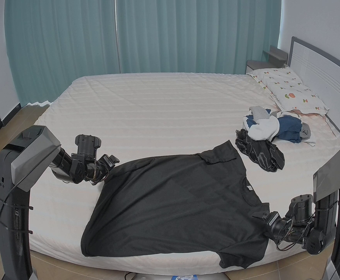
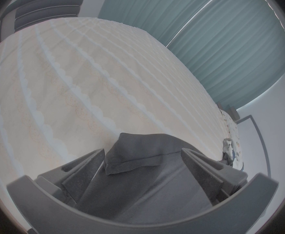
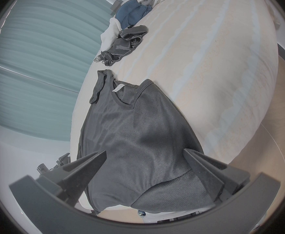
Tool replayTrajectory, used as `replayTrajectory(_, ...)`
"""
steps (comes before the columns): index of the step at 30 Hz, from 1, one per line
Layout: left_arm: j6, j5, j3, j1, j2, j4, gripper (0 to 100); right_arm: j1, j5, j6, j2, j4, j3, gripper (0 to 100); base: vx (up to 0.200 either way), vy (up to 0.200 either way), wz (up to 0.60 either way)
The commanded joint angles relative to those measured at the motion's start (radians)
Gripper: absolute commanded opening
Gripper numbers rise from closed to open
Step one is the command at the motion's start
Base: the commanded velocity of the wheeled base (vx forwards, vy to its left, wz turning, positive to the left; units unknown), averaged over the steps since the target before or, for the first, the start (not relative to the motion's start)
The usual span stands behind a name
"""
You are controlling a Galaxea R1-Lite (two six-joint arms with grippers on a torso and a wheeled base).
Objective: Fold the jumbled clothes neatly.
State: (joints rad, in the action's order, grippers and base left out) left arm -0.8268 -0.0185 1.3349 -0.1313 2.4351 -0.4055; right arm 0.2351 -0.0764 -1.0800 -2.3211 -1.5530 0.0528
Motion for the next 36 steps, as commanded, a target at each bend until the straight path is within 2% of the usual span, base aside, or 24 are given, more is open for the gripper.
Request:
replayTrajectory(1, 0.023, 0.003, -0.025, -0.004, 0.004, -0.001, 100, 0.0, 0.003, -0.014, 0.0, -0.018, 0.009, 100, 0.0, 0.0, 0.0)
replayTrajectory(25, 0.034, 0.003, 0.056, -0.007, 0.087, 0.011, 100, -0.002, 0.001, -0.032, 0.005, -0.018, 0.01, 100, 0.0, 0.0, 0.0)
replayTrajectory(26, 0.034, 0.005, 0.064, -0.005, 0.088, 0.016, 0, -0.002, 0.001, -0.032, 0.005, -0.018, 0.01, 100, 0.0, 0.0, 0.0)
replayTrajectory(36, 0.026, 0.049, 0.096, 0.018, 0.09, 0.024, 0, -0.002, 0.001, -0.032, 0.005, -0.018, 0.009, 100, 0.0, 0.0, 0.0)
